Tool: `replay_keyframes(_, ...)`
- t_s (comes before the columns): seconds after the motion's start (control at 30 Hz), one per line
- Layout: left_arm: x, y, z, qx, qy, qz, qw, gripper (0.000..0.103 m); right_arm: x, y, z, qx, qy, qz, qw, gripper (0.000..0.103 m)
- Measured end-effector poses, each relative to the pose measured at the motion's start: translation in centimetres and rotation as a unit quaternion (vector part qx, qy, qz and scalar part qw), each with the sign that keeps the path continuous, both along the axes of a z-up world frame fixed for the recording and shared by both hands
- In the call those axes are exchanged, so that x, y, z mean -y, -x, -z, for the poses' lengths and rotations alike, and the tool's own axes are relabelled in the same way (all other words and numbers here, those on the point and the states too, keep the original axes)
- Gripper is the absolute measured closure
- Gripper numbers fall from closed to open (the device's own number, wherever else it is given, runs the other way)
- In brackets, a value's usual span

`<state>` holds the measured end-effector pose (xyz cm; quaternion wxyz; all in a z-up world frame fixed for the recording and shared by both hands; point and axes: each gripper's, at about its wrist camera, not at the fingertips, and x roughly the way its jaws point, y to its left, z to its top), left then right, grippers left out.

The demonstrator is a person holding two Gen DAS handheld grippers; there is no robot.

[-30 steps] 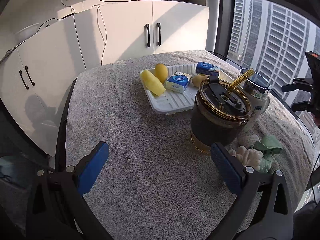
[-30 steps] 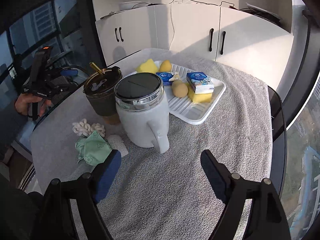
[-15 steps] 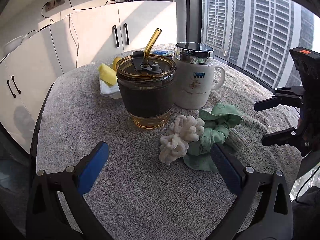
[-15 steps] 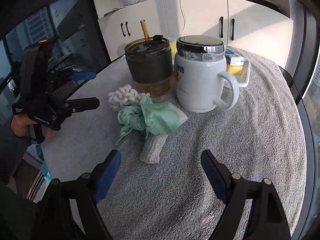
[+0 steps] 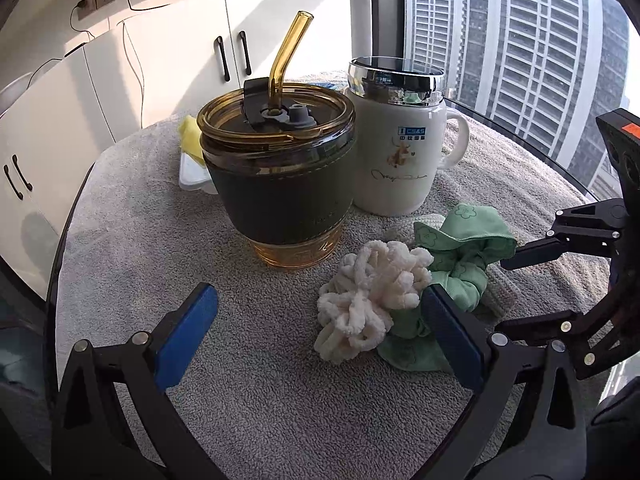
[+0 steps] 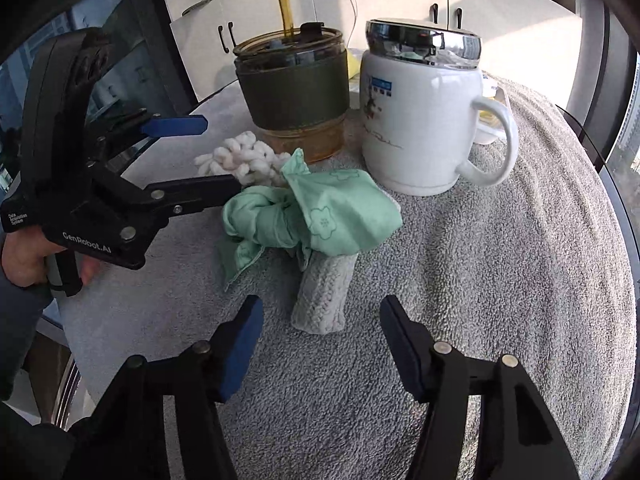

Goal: Organize soft objects
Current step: 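Grasp the white knitted scrunchie with the left tool while the right tool grasps the grey knit item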

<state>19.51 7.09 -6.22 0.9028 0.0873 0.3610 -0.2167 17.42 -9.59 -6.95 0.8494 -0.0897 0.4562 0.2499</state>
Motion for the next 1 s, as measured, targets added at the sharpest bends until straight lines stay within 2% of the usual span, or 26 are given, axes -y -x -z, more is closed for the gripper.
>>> replay_keyframes(0.07,-0.1,-0.3,0.2,-0.004,0.004,-0.002,1.0000,0.001,-0.6,-0.2,0.1,0.001,0.002,-0.004,1.000,0.043)
replay_keyframes(0.1,-0.2,-0.5,0.3,-0.006,0.006,-0.002,1.0000,0.005,-0.8,-0.3,0.2,0.002,0.004,-0.004,1.000,0.046)
replay_keyframes(0.17,-0.1,-0.7,0.6,-0.018,0.004,-0.006,0.9998,0.034,-1.2,-0.7,0.3,0.001,0.008,-0.002,1.000,0.050)
replay_keyframes(0.2,0.0,-0.9,0.9,-0.028,0.000,-0.007,0.9996,0.055,-1.3,-0.7,0.4,0.003,0.010,-0.001,1.000,0.053)
replay_keyframes(0.23,0.1,-1.1,1.3,-0.036,-0.001,-0.006,0.9993,0.064,-1.5,-0.8,0.4,0.006,0.013,0.000,1.000,0.054)
replay_keyframes(0.3,0.4,-1.2,2.1,-0.051,-0.004,0.000,0.9987,0.073,-1.8,-0.9,0.4,0.009,0.022,0.000,1.000,0.058)
replay_keyframes(0.4,0.6,-0.9,2.7,-0.054,-0.002,0.006,0.9985,0.074,-2.1,-0.7,0.6,0.011,0.030,0.001,1.000,0.063)
replay_keyframes(0.5,0.1,-1.0,2.5,-0.058,0.019,0.004,0.9981,0.074,-2.4,-0.6,0.7,0.015,0.036,0.002,0.999,0.065)
replay_keyframes(0.6,0.0,-0.6,2.1,-0.054,0.020,0.008,0.9983,0.078,-2.7,-0.3,0.9,0.015,0.032,0.002,0.999,0.072)
replay_keyframes(0.67,0.1,-0.3,1.9,-0.049,0.019,0.011,0.9986,0.082,-2.5,-0.6,0.9,0.014,0.030,0.004,0.999,0.073)
replay_keyframes(0.9,-0.4,0.1,1.4,-0.035,0.036,0.009,0.9987,0.082,-2.0,0.0,0.7,0.014,0.029,0.002,0.999,0.075)
replay_keyframes(1.0,-0.8,0.7,0.9,-0.026,0.045,0.006,0.9986,0.086,-1.7,0.3,0.7,0.014,0.027,0.002,1.000,0.075)
